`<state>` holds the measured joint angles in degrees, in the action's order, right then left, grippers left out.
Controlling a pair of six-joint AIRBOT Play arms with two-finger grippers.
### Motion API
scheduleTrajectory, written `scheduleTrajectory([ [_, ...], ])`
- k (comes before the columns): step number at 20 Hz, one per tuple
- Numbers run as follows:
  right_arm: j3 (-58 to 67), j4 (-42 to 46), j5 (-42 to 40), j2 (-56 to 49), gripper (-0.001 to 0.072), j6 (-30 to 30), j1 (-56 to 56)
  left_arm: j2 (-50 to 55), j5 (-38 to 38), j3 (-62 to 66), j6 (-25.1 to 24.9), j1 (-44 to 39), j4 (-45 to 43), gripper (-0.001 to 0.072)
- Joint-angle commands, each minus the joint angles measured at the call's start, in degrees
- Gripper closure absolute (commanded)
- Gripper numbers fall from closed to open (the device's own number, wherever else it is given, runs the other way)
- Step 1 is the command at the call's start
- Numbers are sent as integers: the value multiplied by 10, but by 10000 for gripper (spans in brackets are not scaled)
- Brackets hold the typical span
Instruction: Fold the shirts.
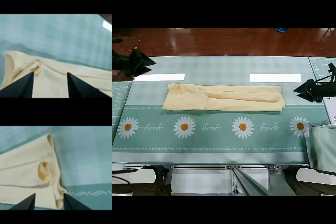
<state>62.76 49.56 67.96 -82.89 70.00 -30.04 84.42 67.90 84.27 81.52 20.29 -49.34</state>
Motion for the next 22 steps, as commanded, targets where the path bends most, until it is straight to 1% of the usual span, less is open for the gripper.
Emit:
scheduleTrajectory([
  [1, -75, -21, -79, 11, 303, 11, -9, -162, -112, -115, 13, -21, -70, 202],
  [2, -87, -44, -96, 0, 304, 13, -1, -213, -137, -171, 5, -46, -57, 202],
  [3, -88, -71, -100, -17, 304, 12, 9, -252, -156, -216, -16, -72, -47, 202],
  [4, -84, -97, -100, -35, 304, 2, 17, -284, -170, -254, -35, -101, -47, 202],
  [5, -77, -118, -98, -54, 303, -7, 26, -303, -183, -278, -40, -124, -47, 202],
  [8, -58, -135, -94, -104, 295, -14, 58, -308, -193, -295, -39, -166, -47, 202],
  [12, -52, -153, -90, -145, 297, -22, 113, -290, -220, -294, -39, -186, -47, 202],
  [13, -52, -164, -95, -144, 331, -39, 127, -286, -223, -294, -39, -188, -46, 202],
  [14, -47, -180, -92, -143, 471, -52, 139, -279, -223, -294, -39, -191, -47, 202],
  [15, -37, -191, -78, -143, 671, -59, 147, -272, -223, -294, -39, -193, -47, 203],
  [16, -24, -195, -54, -141, 690, -65, 149, -264, -223, -294, -39, -196, -46, 274],
  [17, -17, -195, -33, -134, 690, -65, 149, -257, -223, -294, -39, -200, -47, 506],
  [18, -17, -188, -20, -116, 690, -63, 146, -250, -223, -294, -39, -205, -46, 688],
  [20, -23, -132, -3, -59, 690, -40, 144, -234, -224, -294, -39, -228, -47, 685],
  [22, -49, -66, 3, 27, 690, -11, 144, -208, -228, -294, -39, -275, -47, 685],
])
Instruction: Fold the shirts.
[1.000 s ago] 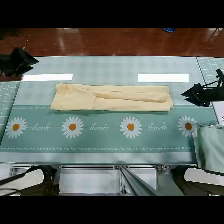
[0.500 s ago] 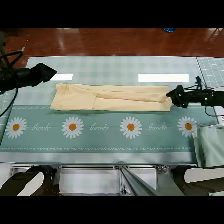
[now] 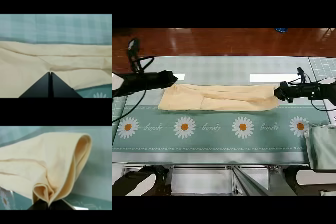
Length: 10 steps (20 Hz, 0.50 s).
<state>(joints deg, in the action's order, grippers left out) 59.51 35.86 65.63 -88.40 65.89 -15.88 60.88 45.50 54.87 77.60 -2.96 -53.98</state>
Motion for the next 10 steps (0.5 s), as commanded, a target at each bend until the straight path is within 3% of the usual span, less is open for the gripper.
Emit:
scheduleTrajectory([
  [1, -37, 94, 33, 133, 690, 38, 2, 45, -17, 1, 0, -74, 0, 685],
  [5, -121, 144, 46, 343, 690, 100, 2, 156, -60, 44, 37, -207, 0, 686],
  [10, -156, 141, 76, 547, 690, 183, 3, 350, 31, 227, 60, -353, 2, 686],
])
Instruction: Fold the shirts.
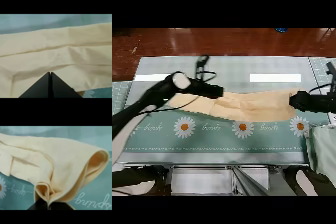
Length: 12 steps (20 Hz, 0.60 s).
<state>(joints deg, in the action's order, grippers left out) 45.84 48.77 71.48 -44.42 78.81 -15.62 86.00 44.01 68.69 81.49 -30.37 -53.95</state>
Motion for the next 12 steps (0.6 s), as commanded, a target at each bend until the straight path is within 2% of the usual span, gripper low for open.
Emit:
scheduleTrajectory([
  [1, -19, 11, 26, 130, 690, 66, 0, 135, 56, 123, 24, -103, 20, 686],
  [4, -19, 10, 47, 169, 690, 89, 0, 221, 59, 212, 24, -163, 106, 686],
  [8, -19, 7, 42, 173, 690, 95, 0, 294, 97, 296, 39, -228, 142, 686],
  [10, -19, 6, 35, 173, 690, 95, 0, 299, 96, 308, 39, -231, 142, 685],
  [12, -19, 4, 35, 173, 690, 95, 0, 291, 101, 320, 40, -201, 141, 686],
])
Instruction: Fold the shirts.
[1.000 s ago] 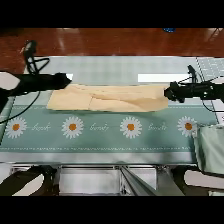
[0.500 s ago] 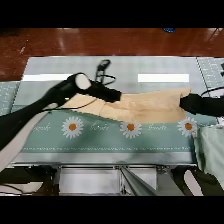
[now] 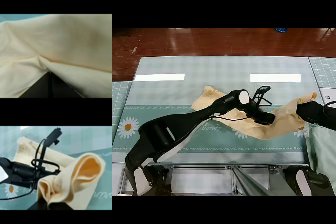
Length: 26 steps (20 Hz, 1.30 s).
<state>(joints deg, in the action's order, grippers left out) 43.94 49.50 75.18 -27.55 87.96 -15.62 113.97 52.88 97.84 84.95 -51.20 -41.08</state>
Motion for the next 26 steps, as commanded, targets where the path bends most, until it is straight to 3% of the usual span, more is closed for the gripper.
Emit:
scheduleTrajectory([
  [1, 0, -11, -3, 4, 690, 3, 0, 3, 17, 30, 9, 32, 12, 686],
  [3, 0, -36, -4, -6, 690, -3, 1, -27, 30, 29, 7, 97, 6, 685],
  [7, 0, -88, -68, -75, 690, -22, 82, -128, 114, 15, 30, 256, -124, 685],
  [11, 42, -106, -219, -213, 690, -30, 243, -344, 116, -104, 30, 382, -242, 685],
  [14, 153, -107, -267, -366, 689, -44, 346, -524, 103, -236, 30, 443, -298, 685],
  [20, 340, -118, -301, -614, 689, -44, 441, -777, 102, -466, 35, 471, -286, 685],
  [25, 406, -139, -292, -711, 687, -41, 458, -832, 102, -565, 58, 471, -264, 685],
  [26, 407, -154, -290, -719, 641, -41, 459, -830, 101, -576, 58, 471, -264, 685],
])
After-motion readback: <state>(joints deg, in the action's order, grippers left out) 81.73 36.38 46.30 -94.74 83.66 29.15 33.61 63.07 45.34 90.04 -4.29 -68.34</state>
